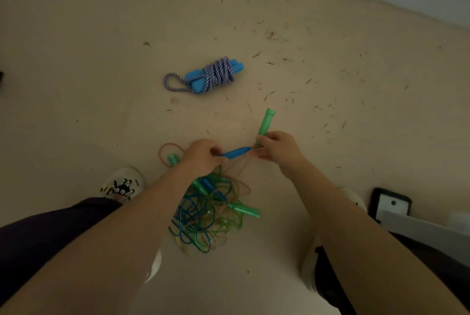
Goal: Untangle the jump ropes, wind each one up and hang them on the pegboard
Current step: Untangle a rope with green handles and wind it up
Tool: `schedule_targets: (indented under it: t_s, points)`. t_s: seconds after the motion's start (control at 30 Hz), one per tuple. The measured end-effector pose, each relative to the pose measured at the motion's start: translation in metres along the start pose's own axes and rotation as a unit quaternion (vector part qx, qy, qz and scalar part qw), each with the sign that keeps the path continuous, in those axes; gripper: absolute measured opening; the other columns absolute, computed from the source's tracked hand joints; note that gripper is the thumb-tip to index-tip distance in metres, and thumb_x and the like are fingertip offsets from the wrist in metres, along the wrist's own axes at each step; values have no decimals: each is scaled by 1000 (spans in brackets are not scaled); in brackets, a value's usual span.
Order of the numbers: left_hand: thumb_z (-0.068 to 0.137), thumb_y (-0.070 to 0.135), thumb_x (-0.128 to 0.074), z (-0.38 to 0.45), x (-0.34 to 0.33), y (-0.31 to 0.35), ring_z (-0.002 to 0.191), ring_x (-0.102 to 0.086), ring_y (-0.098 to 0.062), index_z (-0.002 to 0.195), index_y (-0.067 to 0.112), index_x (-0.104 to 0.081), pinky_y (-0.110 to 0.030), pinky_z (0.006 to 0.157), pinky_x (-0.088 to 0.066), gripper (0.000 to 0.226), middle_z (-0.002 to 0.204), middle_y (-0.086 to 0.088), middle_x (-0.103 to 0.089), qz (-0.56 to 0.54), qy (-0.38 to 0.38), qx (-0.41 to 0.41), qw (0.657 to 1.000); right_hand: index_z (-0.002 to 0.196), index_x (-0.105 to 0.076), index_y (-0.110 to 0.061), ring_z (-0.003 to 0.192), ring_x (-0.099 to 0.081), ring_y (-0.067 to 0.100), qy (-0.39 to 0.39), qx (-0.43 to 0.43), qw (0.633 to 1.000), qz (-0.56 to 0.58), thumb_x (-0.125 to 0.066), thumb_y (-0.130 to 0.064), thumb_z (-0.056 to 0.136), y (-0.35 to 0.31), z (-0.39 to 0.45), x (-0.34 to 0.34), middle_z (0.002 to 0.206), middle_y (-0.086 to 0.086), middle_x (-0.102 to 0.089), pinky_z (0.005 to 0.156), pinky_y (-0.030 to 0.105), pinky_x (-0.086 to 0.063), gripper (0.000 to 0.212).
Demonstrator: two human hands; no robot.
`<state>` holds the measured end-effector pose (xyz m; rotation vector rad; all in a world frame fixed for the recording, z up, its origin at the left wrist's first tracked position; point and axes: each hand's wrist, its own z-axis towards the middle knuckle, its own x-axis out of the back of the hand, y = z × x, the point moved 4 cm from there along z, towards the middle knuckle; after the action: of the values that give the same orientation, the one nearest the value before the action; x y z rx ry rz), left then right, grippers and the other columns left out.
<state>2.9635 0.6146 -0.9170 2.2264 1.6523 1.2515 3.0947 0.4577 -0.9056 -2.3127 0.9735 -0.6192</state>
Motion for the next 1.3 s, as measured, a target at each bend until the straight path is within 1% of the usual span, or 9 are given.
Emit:
schedule_targets:
  t_s: [0.27,0.37,0.53,0.63,0.87,0.97,1.1,1.2,1.3]
  points:
    - [94,20,-66,-83,77,59,67,-64,-12,95,10,-64,-27,64,-47,11,87,-7,-73,-217,93,-20,972,104,-63,-5,62,-61,15,-42,77,991,102,-60,-18,97,-78,-104,36,77,6,-62,60,27,-49,15]
    - [88,16,-73,-134,102,83,71,-64,-14,92,15,-63,-24,63,-47,11,94,-10,-72,-191,81,-41,977,103,-61,-2,57,-58,15,-86,128,982,107,-60,-16,97,-114,-161,43,74,8,-59,53,23,-49,15]
    - [74,46,-83,-233,138,149,115,-57,-12,109,27,-68,-32,96,-47,42,119,7,-62,-119,11,-153,981,98,-61,-4,57,-62,13,-186,227,954,62,-58,-13,98,-163,-275,41,76,9,-62,54,22,-53,10]
    - [85,40,-74,-292,141,181,109,-67,-15,109,20,-73,-42,108,-46,31,108,1,-75,-146,-34,-256,955,96,-59,-1,54,-61,14,-195,297,932,69,-57,-7,96,-185,-340,46,73,11,-62,54,24,-55,6]
    - [97,27,-61,-379,157,176,87,-70,-12,90,16,-76,-30,94,-51,20,88,-6,-75,-139,-17,-292,946,100,-60,-5,54,-45,11,-140,401,889,170,-51,-11,100,-195,-440,87,69,3,-51,51,22,-41,11]
    - [98,23,-61,-393,152,165,85,-69,-3,84,17,-75,-24,90,-47,20,87,-4,-77,-85,3,-278,957,102,-64,-7,60,-47,10,-108,413,883,193,-50,-15,101,-197,-460,106,67,0,-46,64,26,-50,17]
    - [99,19,-58,-410,164,177,69,-61,-17,89,15,-72,-32,82,-56,18,58,1,-60,-211,89,-306,924,107,-65,-5,57,-50,15,-133,395,892,173,-51,-18,101,-192,-464,109,64,1,-36,76,39,-59,20]
    - [101,21,-55,-419,166,199,51,-38,-14,95,14,-70,-31,54,-47,17,54,4,-39,-228,87,-342,907,105,-66,-9,60,-54,17,-101,377,916,90,-51,-21,101,-185,-458,104,67,2,-45,72,39,-59,19]
    - [100,22,-57,-414,157,208,49,-32,-14,89,19,-73,-27,50,-31,19,54,4,-37,-227,69,-339,910,114,-67,-13,89,-59,16,-8,374,924,-83,-52,-29,101,-178,-446,100,100,13,-65,85,35,-54,26]
